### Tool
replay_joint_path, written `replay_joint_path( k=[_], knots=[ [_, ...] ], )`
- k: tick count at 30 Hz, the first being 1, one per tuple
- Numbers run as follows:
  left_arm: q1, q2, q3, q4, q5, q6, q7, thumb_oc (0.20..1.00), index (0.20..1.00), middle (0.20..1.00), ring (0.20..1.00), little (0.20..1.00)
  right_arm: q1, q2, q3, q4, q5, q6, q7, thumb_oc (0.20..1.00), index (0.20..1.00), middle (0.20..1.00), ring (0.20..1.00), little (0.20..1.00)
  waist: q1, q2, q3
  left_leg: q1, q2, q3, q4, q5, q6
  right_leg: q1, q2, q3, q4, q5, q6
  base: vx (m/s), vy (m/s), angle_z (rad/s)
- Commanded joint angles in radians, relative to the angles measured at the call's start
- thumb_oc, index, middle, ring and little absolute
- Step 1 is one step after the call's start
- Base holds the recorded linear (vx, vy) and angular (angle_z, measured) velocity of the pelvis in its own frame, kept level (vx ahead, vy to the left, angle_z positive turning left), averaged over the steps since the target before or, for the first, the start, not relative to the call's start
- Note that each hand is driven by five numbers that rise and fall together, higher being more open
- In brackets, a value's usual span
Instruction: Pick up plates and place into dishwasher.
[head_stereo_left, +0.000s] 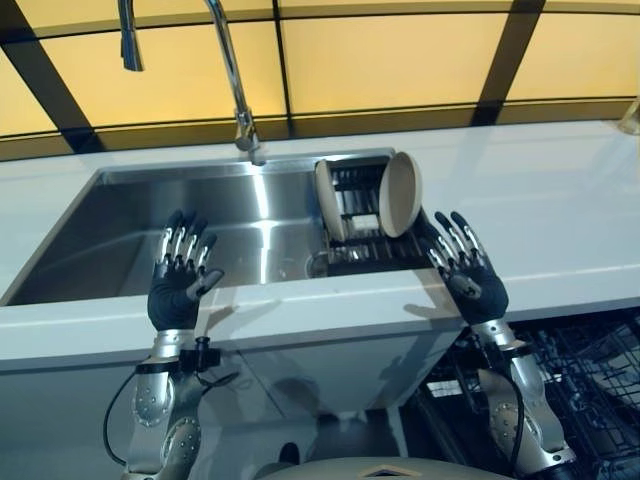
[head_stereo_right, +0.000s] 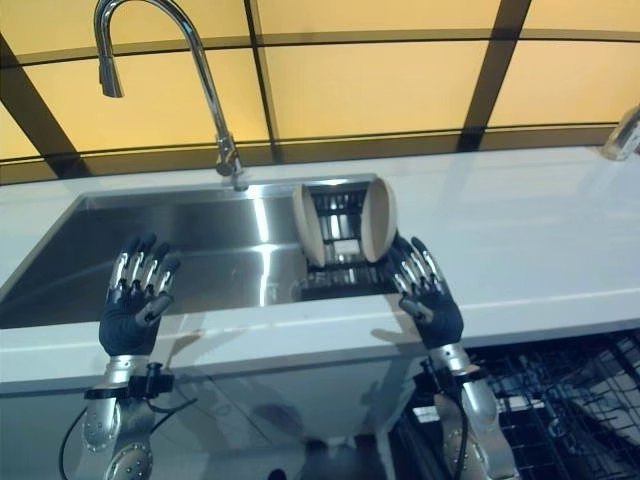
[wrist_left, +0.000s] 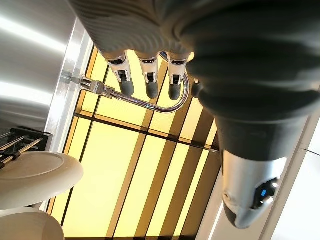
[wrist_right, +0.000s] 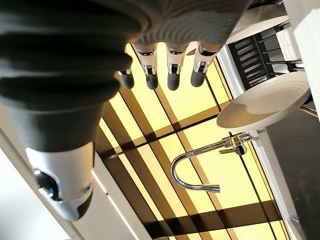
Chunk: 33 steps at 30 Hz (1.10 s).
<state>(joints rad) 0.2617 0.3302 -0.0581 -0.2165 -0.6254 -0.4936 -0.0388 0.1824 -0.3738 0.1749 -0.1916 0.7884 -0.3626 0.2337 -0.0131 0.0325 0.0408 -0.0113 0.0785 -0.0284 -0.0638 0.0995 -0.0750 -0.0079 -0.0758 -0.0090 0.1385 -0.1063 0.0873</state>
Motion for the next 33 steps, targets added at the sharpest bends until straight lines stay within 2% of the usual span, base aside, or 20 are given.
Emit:
replay_joint_path(
  k=[1, 6, 10, 21, 23, 27, 31, 33],
  knots=[
    [-0.005, 0.034, 0.052, -0.037, -0.035, -0.01, -0.016, 1.0, 1.0, 1.0, 1.0, 1.0, -0.04, 0.015, -0.009, -0.052, 0.019, -0.03, 0.025, 1.0, 1.0, 1.0, 1.0, 1.0, -0.012, -0.062, 0.006, 0.026, -0.069, 0.029, 0.079, -0.164, 0.063, 0.002, 0.0, -0.002, -0.106, 0.084, 0.016, 0.0, 0.0, 0.0],
    [0.001, 0.031, 0.056, -0.044, -0.047, -0.051, -0.024, 1.0, 1.0, 1.0, 1.0, 1.0, -0.041, 0.019, -0.011, -0.052, 0.017, -0.029, 0.024, 1.0, 1.0, 1.0, 1.0, 1.0, -0.01, -0.063, 0.008, 0.026, -0.069, 0.029, 0.081, -0.166, 0.063, 0.003, -0.001, -0.004, -0.105, 0.083, 0.016, 0.0, 0.0, 0.0],
    [-0.007, 0.033, 0.058, -0.044, -0.013, -0.046, 0.014, 1.0, 1.0, 1.0, 1.0, 1.0, -0.037, 0.015, -0.006, -0.059, 0.018, -0.029, 0.019, 1.0, 1.0, 1.0, 1.0, 1.0, -0.012, -0.063, 0.008, 0.028, -0.069, 0.031, 0.081, -0.167, 0.064, 0.004, 0.0, -0.003, -0.104, 0.083, 0.017, 0.0, 0.0, 0.0],
    [-0.004, 0.036, 0.056, -0.048, -0.023, -0.052, -0.039, 1.0, 1.0, 1.0, 1.0, 1.0, -0.034, 0.018, -0.011, -0.059, 0.015, -0.03, 0.024, 1.0, 1.0, 1.0, 1.0, 1.0, -0.016, -0.062, 0.009, 0.03, -0.068, 0.038, 0.08, -0.167, 0.063, 0.003, 0.001, -0.002, -0.103, 0.084, 0.018, 0.0, 0.0, 0.0],
    [-0.011, 0.045, 0.052, -0.048, 0.031, -0.052, -0.034, 1.0, 1.0, 1.0, 1.0, 1.0, -0.038, 0.016, -0.01, -0.058, 0.016, -0.028, 0.022, 1.0, 1.0, 1.0, 1.0, 1.0, -0.018, -0.061, 0.008, 0.03, -0.066, 0.04, 0.083, -0.168, 0.062, 0.003, 0.001, -0.001, -0.102, 0.083, 0.018, 0.0, 0.0, 0.0],
    [-0.068, 0.095, 0.061, -0.045, 0.128, -0.09, -0.045, 1.0, 1.0, 1.0, 1.0, 1.0, -0.053, 0.002, -0.003, -0.05, 0.023, -0.027, 0.023, 1.0, 1.0, 1.0, 1.0, 1.0, -0.028, -0.055, 0.008, 0.033, -0.062, 0.048, 0.085, -0.168, 0.06, 0.001, 0.0, 0.004, -0.097, 0.08, 0.018, 0.0, 0.0, 0.0],
    [-0.169, 0.173, 0.091, -0.026, 0.352, -0.099, 0.038, 1.0, 1.0, 1.0, 1.0, 1.0, -0.079, -0.002, 0.008, -0.047, 0.016, 0.001, 0.018, 1.0, 1.0, 1.0, 1.0, 1.0, -0.053, -0.039, -0.002, 0.044, -0.058, 0.06, 0.081, -0.163, 0.058, 0.001, 0.004, 0.02, -0.095, 0.079, 0.021, 0.02, 0.024, -0.01],
    [-0.22, 0.236, 0.113, -0.015, 0.448, -0.077, 0.086, 1.0, 1.0, 1.0, 1.0, 1.0, -0.092, -0.002, 0.015, -0.043, 0.009, 0.017, 0.018, 1.0, 1.0, 1.0, 1.0, 1.0, -0.066, -0.03, -0.007, 0.048, -0.057, 0.066, 0.08, -0.161, 0.056, 0.0, 0.004, 0.027, -0.092, 0.08, 0.024, 0.03, 0.032, -0.12]
  ],
)
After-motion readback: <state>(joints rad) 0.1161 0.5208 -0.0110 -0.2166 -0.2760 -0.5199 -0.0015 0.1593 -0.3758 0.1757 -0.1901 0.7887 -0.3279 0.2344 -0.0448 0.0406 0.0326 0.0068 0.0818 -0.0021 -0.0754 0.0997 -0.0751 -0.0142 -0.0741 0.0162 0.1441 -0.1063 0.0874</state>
